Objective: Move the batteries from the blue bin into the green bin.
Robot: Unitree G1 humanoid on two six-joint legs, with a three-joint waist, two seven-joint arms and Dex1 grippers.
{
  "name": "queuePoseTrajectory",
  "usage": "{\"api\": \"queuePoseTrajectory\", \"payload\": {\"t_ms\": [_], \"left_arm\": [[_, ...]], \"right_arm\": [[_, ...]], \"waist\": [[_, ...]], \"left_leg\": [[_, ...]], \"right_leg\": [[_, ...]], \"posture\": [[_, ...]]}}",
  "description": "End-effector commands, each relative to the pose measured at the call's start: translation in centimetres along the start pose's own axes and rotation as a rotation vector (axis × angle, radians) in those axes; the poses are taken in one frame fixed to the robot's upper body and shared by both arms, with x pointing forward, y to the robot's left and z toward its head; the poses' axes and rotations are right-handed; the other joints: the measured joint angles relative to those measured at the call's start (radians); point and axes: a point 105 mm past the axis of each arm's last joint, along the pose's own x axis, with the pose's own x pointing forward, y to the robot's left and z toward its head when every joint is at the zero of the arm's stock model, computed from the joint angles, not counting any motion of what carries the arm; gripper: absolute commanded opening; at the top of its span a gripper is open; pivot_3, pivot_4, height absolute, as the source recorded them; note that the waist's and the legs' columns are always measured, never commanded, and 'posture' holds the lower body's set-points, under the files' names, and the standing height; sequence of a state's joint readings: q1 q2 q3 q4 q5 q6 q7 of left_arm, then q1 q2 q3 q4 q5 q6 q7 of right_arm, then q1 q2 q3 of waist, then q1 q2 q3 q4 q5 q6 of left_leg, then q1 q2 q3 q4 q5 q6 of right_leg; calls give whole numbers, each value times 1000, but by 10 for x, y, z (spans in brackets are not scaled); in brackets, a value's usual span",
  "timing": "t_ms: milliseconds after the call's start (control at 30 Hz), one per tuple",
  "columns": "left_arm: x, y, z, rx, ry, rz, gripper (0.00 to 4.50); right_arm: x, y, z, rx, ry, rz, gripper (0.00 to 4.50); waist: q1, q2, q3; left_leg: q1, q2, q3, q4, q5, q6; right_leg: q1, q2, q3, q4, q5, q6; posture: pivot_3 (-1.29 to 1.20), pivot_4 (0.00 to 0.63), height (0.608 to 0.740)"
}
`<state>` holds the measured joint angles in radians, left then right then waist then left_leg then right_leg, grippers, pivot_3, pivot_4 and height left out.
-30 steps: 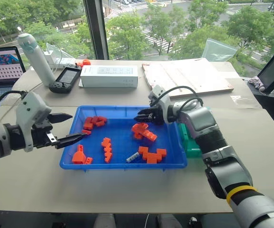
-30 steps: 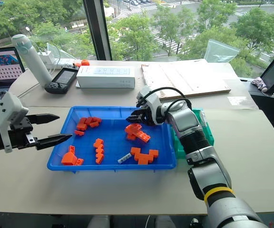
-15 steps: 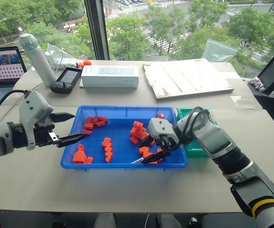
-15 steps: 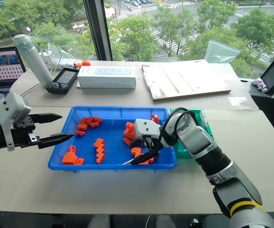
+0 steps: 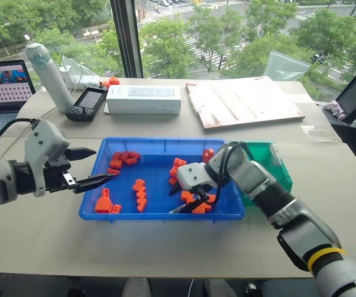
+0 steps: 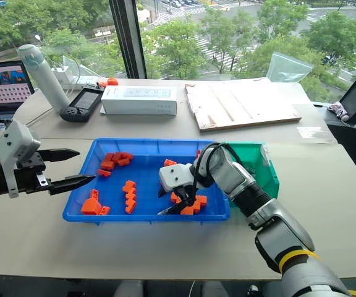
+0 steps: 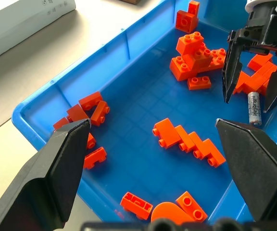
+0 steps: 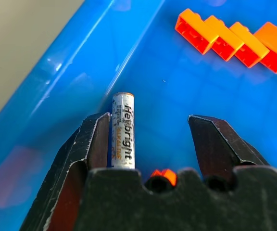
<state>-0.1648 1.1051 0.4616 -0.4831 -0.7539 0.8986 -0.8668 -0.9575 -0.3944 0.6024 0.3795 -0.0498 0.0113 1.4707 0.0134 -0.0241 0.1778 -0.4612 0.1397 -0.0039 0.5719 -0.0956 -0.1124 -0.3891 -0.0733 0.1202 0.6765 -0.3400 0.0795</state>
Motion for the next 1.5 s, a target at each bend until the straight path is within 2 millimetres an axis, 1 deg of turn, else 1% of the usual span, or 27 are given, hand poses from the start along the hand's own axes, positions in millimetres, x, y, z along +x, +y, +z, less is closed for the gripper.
{"api": "queuePoseTrajectory", "payload": {"t_ms": [33,167,200,233,267,300,367,433,533,567,600,633,733,800,867,967,1000,1067,1200,1267,1333,1400,1467,1500], "left_arm": [[-7,1,10,38,-27,29,4500],[-7,2,11,40,-29,28,4500],[-6,2,11,40,-31,26,4500],[-6,2,11,38,-33,25,4500],[-5,2,11,37,-34,25,4500],[-4,2,11,36,-35,24,4500],[-3,3,12,38,-37,23,4500],[-1,3,15,37,-54,26,4500],[1,1,24,33,-108,11,4500],[1,0,27,28,-125,9,4500],[2,0,30,25,-141,10,4500],[3,0,32,23,-151,12,4500],[4,2,40,29,-200,12,4500],[6,3,45,26,-232,9,4500],[10,3,51,30,-265,1,4500],[18,8,60,55,-319,26,4500],[20,9,61,57,-328,30,4500],[25,10,65,68,-345,20,4500],[35,11,64,88,-343,11,4500],[38,12,63,95,-340,4,4500],[41,13,60,103,-329,1,4500],[42,13,58,107,-326,-2,4500],[42,13,57,107,-325,-4,4500],[42,14,57,106,-324,-2,4500]], "right_arm": [[-2,-2,-1,-30,35,10,2561],[0,1,-5,-16,56,35,1396],[1,3,-5,-6,52,45,952],[1,4,-4,3,46,52,630],[1,4,-2,7,38,55,364],[0,3,1,6,26,48,252],[-3,-1,7,1,10,30,253],[-10,-6,13,1,-14,1,253],[-39,-17,32,42,-109,-76,253],[-53,-21,36,67,-139,-112,253],[-65,-24,39,89,-161,-144,253],[-73,-25,41,104,-176,-163,253],[-106,-28,39,177,-209,-259,253],[-128,-26,31,236,-208,-323,253],[-150,-20,13,299,-139,-398,253],[-176,-4,-15,382,0,-478,253],[-180,0,-20,403,26,-490,253],[-191,11,-36,449,105,-533,253],[-213,21,-57,552,177,-652,253],[-218,27,-67,591,209,-680,253],[-215,31,-76,614,231,-682,253],[-211,33,-82,616,251,-689,1274],[-210,32,-85,611,256,-704,1832],[-211,31,-85,611,254,-712,2267]], "waist": [[1,0,0],[-1,0,0],[-1,0,0],[-1,0,0],[-1,0,0],[-1,0,0],[-1,0,0],[-1,0,0],[0,0,0],[0,0,0],[1,0,0],[2,0,0],[4,0,0],[5,0,0],[7,0,0],[15,0,0],[16,0,0],[14,0,0],[2,0,0],[0,0,0],[0,0,0],[0,0,0],[0,0,0],[-1,0,0]], "left_leg": [[0,0,0,0,0,0],[0,0,0,0,0,0],[0,0,0,0,0,0],[0,0,0,0,0,0],[0,0,0,0,0,0],[0,0,0,0,0,0],[0,0,0,0,0,0],[0,0,0,0,0,0],[0,0,0,0,0,0],[0,0,0,0,0,0],[0,0,0,0,0,0],[0,0,0,0,0,0],[0,0,0,1,0,0],[0,0,0,1,0,0],[0,0,0,1,0,0],[0,0,0,1,0,1],[0,0,0,1,0,1],[0,0,0,1,0,1],[0,0,0,2,0,0],[0,0,0,2,0,0],[0,0,0,2,1,0],[0,0,0,2,1,0],[0,0,0,2,1,-1],[0,0,0,2,1,-1]], "right_leg": [[0,0,0,0,0,0],[0,0,0,0,0,0],[0,0,0,0,0,0],[0,0,0,0,0,0],[0,0,0,0,0,0],[0,0,0,0,0,0],[0,0,0,0,0,0],[0,0,0,1,0,0],[0,0,0,1,0,0],[0,0,0,1,0,0],[0,0,0,1,0,0],[0,0,0,1,0,0],[0,0,0,1,0,0],[0,0,0,1,0,0],[0,0,0,1,0,0],[1,0,0,0,0,0],[1,0,0,0,0,0],[0,0,0,0,0,0],[0,0,1,0,0,0],[0,0,1,0,0,0],[0,0,1,0,0,0],[1,0,1,-1,0,0],[1,0,1,-1,0,0],[1,0,1,-1,0,0]], "posture": [[0,150,732],[0,150,732],[0,150,732],[0,150,732],[0,150,732],[0,150,732],[0,150,732],[0,150,732],[0,150,732],[0,150,732],[0,150,732],[0,150,732],[0,150,732],[0,150,732],[0,150,732],[0,150,732],[0,150,732],[0,150,732],[0,150,732],[0,150,732],[0,150,732],[0,150,732],[0,150,732],[0,150,732]]}}
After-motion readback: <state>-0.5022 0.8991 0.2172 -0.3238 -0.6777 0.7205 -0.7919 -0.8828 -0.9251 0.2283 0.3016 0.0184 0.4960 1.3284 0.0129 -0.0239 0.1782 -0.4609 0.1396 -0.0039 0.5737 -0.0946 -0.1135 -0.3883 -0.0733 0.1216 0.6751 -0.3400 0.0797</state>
